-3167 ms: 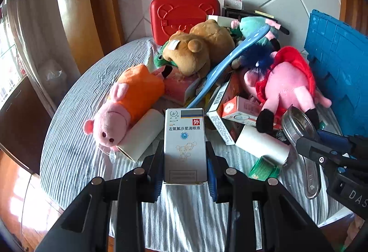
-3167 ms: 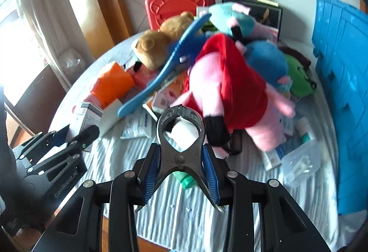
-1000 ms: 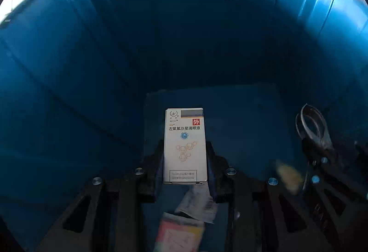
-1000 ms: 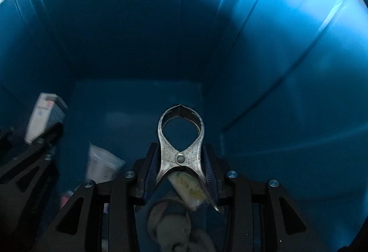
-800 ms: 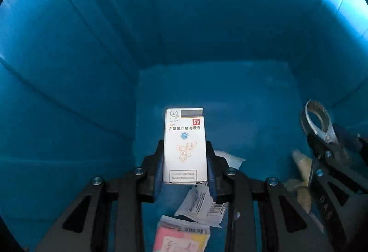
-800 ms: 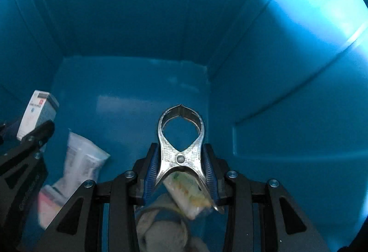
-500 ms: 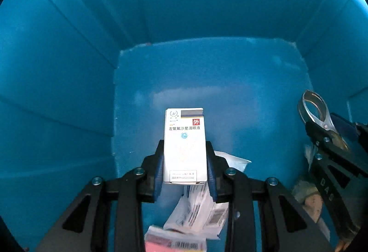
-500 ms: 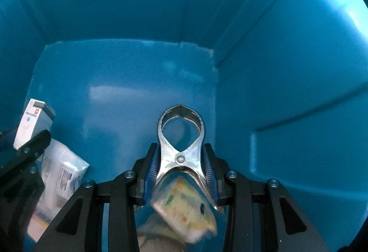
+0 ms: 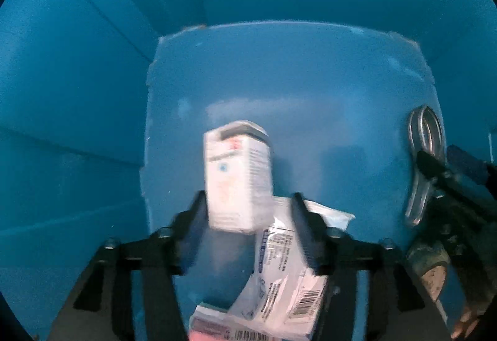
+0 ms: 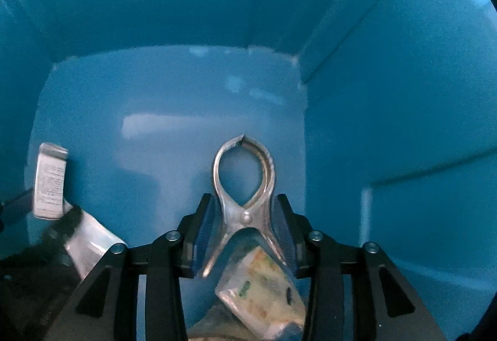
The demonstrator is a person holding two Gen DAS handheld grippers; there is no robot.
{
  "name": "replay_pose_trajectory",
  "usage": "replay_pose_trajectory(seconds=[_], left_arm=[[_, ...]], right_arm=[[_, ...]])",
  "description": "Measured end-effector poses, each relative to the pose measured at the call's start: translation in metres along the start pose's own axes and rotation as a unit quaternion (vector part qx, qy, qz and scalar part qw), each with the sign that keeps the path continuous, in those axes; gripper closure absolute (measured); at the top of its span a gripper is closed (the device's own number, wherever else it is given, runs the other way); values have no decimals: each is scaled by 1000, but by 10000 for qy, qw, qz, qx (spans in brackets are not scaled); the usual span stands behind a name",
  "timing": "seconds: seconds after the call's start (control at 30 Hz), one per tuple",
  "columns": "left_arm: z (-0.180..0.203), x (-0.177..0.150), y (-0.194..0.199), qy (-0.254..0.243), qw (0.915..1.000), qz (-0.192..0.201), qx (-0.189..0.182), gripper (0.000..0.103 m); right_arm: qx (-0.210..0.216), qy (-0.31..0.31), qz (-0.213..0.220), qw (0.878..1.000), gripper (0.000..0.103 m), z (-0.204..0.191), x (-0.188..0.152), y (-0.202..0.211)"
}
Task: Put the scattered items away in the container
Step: 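Lower the medicine box and clip into the blue crate and open both tools, then withdraw both tools from the crate back toward the pile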
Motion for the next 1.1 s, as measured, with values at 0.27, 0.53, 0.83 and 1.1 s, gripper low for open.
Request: replay_pose_trajectory(seconds=[0.27,0.53,0.83,1.1], left_arm=[[8,10,50,24,9999,157,-60,36],[1,21,142,-99,9968,738,-301,27],[-23,2,256,-472,9848,1617,-415,26],[-60,-63,337,-776,9702,2235,-515,23]], right_arm=[[-51,-16,178,9998,57,9,16,53],[-474,-14,668,9966,45,22,32,136],[-395,-68,1451,9886,22,23,22,252],[115,287,1893,9814,11,-15,-23,330]])
Point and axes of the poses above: each gripper's, at about its wrist camera, not at the fingertips, and y roughly against the way its jaws point, z to its right, x to its top, the point moved 9 cm from there along -y, roughly the way its jaws point, and after that the axes turned 6 degrees about z, right-handed, at the moved point
